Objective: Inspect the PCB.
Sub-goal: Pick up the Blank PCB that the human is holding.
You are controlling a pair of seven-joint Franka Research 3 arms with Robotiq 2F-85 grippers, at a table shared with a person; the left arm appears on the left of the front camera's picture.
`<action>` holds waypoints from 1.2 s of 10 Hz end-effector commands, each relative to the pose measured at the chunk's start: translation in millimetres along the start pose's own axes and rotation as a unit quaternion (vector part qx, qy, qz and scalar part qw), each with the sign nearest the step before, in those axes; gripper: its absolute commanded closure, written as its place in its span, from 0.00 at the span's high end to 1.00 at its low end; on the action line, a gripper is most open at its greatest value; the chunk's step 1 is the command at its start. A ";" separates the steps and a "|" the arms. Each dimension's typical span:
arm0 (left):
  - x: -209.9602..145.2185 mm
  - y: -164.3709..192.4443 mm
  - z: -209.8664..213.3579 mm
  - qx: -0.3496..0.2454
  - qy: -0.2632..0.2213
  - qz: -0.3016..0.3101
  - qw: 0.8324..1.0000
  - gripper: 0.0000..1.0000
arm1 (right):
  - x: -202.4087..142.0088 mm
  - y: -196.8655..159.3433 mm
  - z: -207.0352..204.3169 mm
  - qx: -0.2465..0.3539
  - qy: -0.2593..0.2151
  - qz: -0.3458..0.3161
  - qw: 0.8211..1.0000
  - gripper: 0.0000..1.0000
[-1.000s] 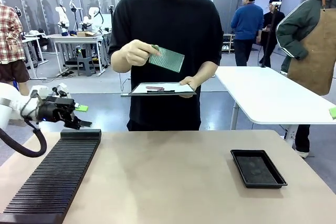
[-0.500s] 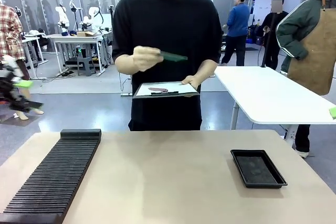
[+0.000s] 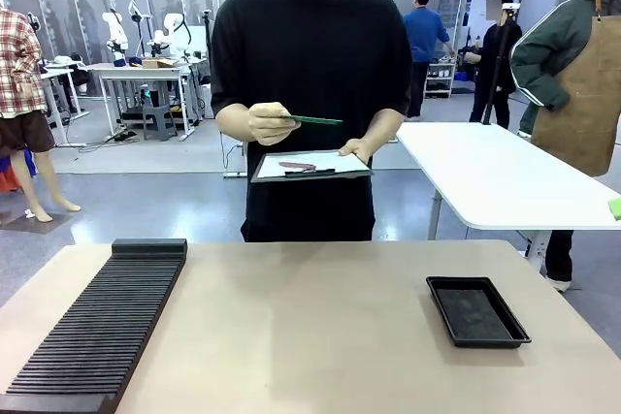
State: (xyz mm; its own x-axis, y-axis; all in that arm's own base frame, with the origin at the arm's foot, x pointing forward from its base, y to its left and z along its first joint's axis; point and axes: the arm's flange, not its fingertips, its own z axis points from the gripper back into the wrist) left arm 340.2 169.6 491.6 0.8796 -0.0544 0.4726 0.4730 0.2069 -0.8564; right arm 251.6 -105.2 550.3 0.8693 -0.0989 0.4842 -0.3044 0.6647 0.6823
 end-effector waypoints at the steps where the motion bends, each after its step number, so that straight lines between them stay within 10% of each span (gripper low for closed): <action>1: -30.9 -18.4 -4.4 0.060 -0.021 0.013 0.998 1.00 | -1.2 -0.3 0.5 0.007 -0.002 0.009 1.000 1.00; 12: -27.4 -67.3 -2.5 0.155 -0.046 -0.015 0.987 1.00 | -1.2 -0.3 0.5 0.007 -0.002 0.009 1.000 1.00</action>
State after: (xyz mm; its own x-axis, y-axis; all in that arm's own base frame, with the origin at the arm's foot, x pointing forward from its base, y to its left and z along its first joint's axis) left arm 286.3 153.5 536.8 0.8455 0.0199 0.5336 0.4556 0.4944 -0.7403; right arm 251.6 -105.2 550.4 0.8692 -0.0990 0.4845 -0.3046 0.6647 0.6822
